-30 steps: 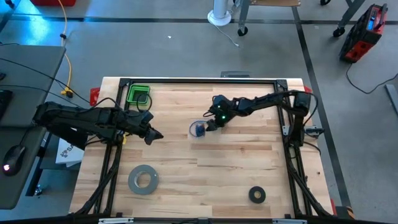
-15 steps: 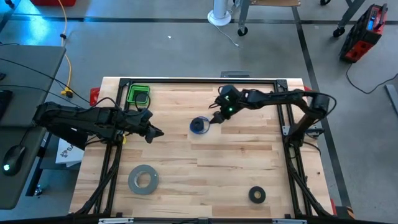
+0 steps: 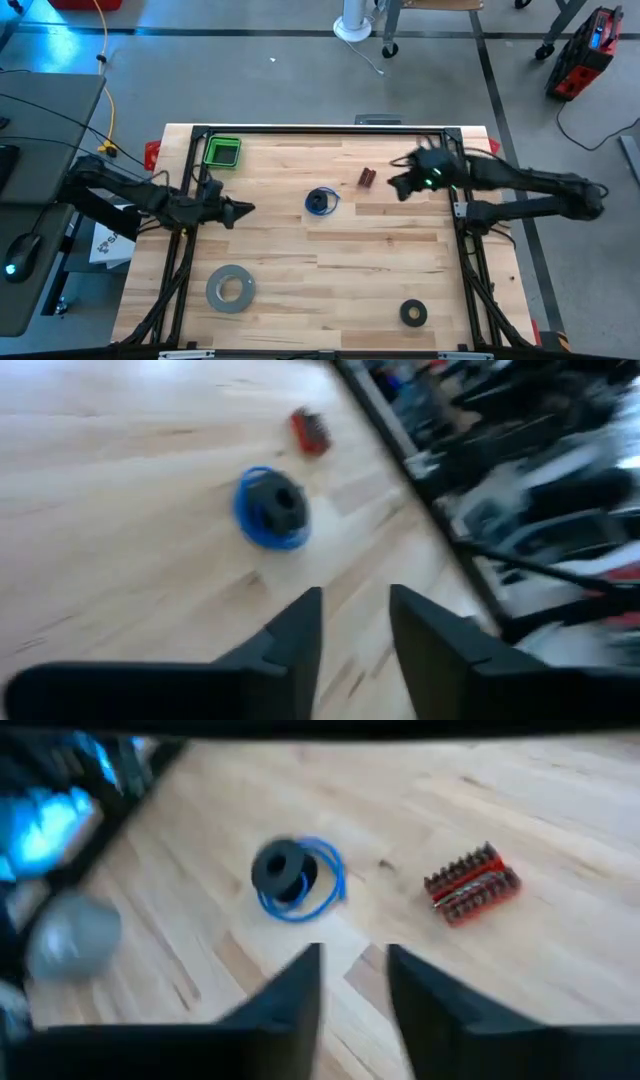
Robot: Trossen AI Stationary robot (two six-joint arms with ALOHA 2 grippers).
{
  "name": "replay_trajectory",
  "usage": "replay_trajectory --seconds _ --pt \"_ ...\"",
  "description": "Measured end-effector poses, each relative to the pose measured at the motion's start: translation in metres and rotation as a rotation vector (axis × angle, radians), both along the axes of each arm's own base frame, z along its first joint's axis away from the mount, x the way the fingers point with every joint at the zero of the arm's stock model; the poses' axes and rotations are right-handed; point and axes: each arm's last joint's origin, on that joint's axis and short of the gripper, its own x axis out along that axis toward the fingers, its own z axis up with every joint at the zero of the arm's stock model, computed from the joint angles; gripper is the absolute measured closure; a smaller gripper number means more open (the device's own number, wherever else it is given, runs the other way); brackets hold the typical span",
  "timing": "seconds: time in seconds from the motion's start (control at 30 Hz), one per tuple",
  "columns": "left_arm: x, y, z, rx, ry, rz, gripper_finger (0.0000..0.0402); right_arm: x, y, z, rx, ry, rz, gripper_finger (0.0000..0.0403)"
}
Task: Coil cords
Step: Return to Home Position
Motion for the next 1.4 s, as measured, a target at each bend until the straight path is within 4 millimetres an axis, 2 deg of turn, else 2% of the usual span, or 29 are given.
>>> replay_trajectory --seconds 0.07,0.13,0.2,0.27,0.4,0.43,0.57,0.77,0.97,1.17,1.3,1.4 --pt "0.006 -0.003 -0.011 0.011 -0.092 -0.027 0.0323 -0.019 0.013 -0.005 -0.007 -0.092 -0.074 0.0354" --pt "0.011 -0.005 -0.015 0.079 -0.218 -0.070 0.0375 -0.035 0.024 -0.010 -0.028 -0.211 -0.143 0.0388" --pt "0.014 -0.002 -0.019 0.171 -0.307 -0.086 0.0390 -0.047 0.030 -0.015 -0.062 -0.345 -0.196 0.0392" --pt "0.015 0.004 -0.029 0.226 -0.310 -0.082 0.0394 -0.053 0.033 -0.020 -0.126 -0.462 -0.202 0.0400" --pt "0.014 0.015 -0.058 0.244 -0.255 -0.165 0.0400 -0.054 0.035 -0.024 -0.264 -0.624 -0.111 0.0402" --pt "0.014 0.017 -0.059 0.263 -0.247 -0.193 0.0400 -0.053 0.035 -0.025 -0.301 -0.633 -0.073 0.0402" --pt "0.015 0.020 -0.058 0.416 -0.233 -0.316 0.0401 -0.049 0.037 -0.036 -0.415 -0.556 0.041 0.0402" --pt "0.015 0.028 -0.066 0.600 -0.101 -0.346 0.0401 -0.051 0.038 -0.085 -0.455 -0.443 0.146 0.0403" --pt "0.015 0.034 -0.067 0.635 -0.092 -0.412 0.0401 -0.058 0.037 -0.130 -0.511 -0.368 0.180 0.0403" --pt "0.014 0.038 -0.069 0.609 -0.065 -0.347 0.0401 -0.060 0.029 -0.136 -0.620 -0.251 0.234 0.0403" --pt "0.014 0.039 -0.070 0.610 -0.039 -0.318 0.0401 -0.066 0.023 -0.149 -0.733 -0.025 0.316 0.0403" --pt "0.014 0.039 -0.070 0.610 -0.039 -0.318 0.0401 -0.066 0.021 -0.146 -0.772 -0.020 0.303 0.0403"
